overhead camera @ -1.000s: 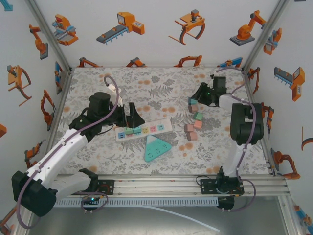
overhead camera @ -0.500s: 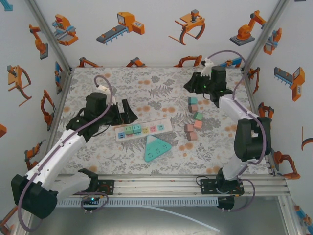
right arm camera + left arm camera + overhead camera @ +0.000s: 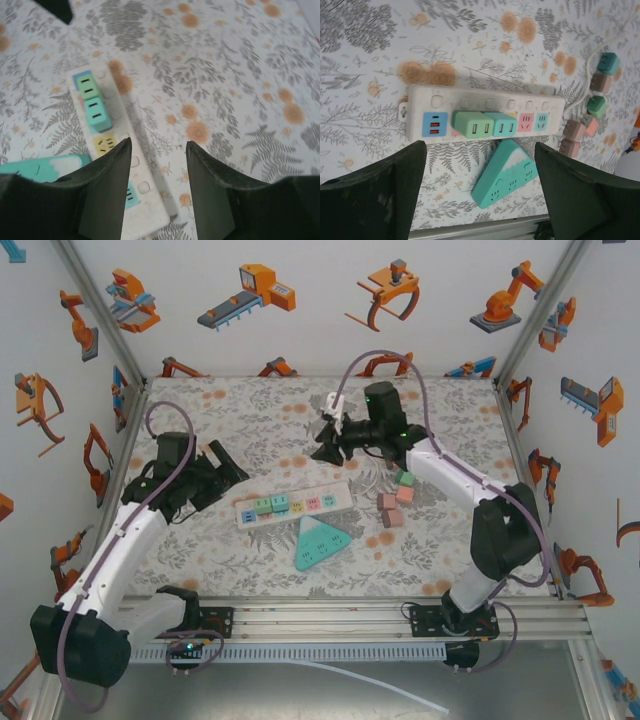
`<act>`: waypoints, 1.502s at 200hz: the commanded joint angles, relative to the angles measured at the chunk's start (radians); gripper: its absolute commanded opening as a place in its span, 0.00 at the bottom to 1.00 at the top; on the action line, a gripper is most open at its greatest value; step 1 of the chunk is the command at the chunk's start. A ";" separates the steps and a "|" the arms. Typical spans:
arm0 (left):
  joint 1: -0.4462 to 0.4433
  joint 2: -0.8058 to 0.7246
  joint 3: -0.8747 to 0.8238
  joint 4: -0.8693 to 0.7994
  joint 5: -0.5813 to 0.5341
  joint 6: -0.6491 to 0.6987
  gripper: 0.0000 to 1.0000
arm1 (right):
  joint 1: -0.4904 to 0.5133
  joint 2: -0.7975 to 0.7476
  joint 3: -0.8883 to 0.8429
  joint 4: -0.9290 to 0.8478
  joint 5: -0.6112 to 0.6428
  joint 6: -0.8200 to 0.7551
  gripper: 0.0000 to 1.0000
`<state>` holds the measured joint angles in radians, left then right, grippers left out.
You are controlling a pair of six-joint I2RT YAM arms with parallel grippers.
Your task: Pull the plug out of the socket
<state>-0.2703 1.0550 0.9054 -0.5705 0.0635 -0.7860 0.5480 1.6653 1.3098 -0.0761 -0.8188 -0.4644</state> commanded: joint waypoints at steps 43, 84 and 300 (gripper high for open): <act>0.057 0.090 -0.038 -0.067 0.029 -0.081 0.75 | 0.173 0.154 0.135 -0.255 -0.021 -0.330 0.47; 0.060 0.183 -0.044 -0.063 0.066 -0.038 0.63 | 0.221 0.255 0.169 -0.261 0.007 -0.365 0.47; 0.059 0.430 -0.110 -0.007 0.121 0.062 0.44 | 0.254 0.364 0.193 -0.081 -0.031 -0.165 0.25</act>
<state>-0.2146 1.4761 0.8207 -0.5602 0.2020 -0.7456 0.7925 2.0430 1.4616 -0.2390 -0.7940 -0.7197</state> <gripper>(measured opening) 0.449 0.327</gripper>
